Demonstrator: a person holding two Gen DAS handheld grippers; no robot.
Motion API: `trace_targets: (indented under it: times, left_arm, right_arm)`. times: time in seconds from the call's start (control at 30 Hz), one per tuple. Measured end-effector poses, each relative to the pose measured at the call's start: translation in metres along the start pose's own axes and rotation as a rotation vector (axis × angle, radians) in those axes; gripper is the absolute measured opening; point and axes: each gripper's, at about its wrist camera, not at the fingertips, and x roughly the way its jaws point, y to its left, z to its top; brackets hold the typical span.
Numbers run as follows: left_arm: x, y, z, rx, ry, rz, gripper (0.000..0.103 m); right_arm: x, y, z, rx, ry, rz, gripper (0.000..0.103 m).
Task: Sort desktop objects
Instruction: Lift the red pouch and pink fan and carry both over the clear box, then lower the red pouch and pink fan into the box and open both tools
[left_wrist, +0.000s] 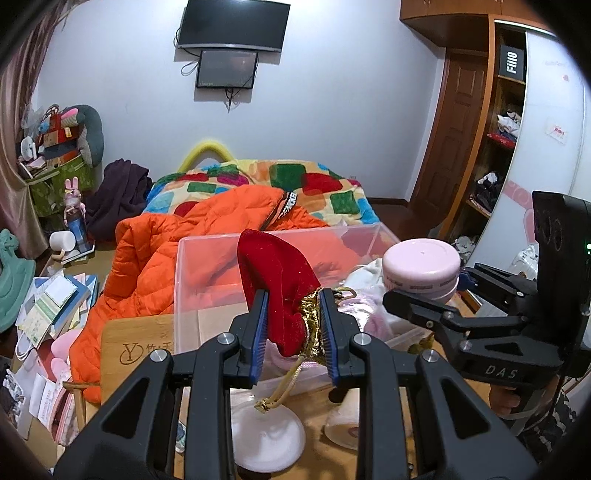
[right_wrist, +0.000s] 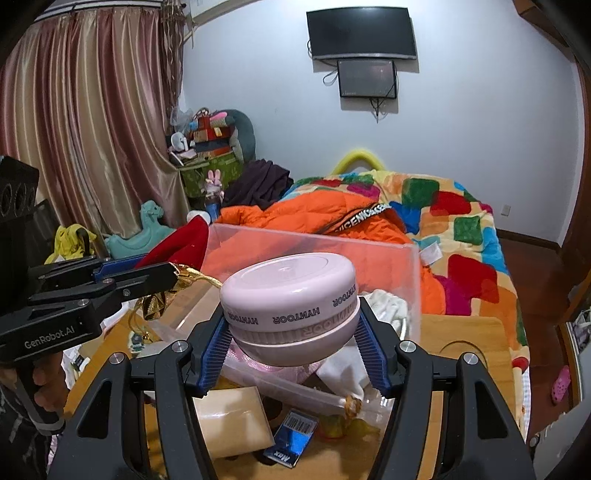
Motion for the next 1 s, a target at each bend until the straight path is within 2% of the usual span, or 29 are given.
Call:
trace_targets:
  times: [0.27, 0.43, 0.57, 0.67, 0.83, 1.0]
  left_arm:
    - [0.018, 0.011, -0.006, -0.025, 0.046, -0.007, 0.028]
    - [0.023, 0.018, -0.009, -0.067, 0.060, -0.015, 0.028]
    - [0.028, 0.018, -0.011, -0.066, 0.077, -0.008, 0.029]
    - [0.029, 0.017, -0.013, -0.064, 0.078, 0.003, 0.034]
    - [0.030, 0.019, -0.014, -0.074, 0.087, 0.007, 0.035]
    - [0.029, 0.018, -0.015, -0.071, 0.094, 0.016, 0.042]
  right_arm:
    - [0.024, 0.005, -0.007, -0.030, 0.048, -0.002, 0.059]
    - [0.033, 0.012, -0.012, -0.090, 0.049, -0.064, 0.059]
    - [0.037, 0.014, -0.013, -0.102, 0.055, -0.072, 0.059]
    - [0.038, 0.014, -0.013, -0.102, 0.055, -0.077, 0.059]
    - [0.039, 0.016, -0.011, -0.116, 0.053, -0.096, 0.059]
    - [0.038, 0.018, -0.010, -0.129, 0.056, -0.116, 0.061]
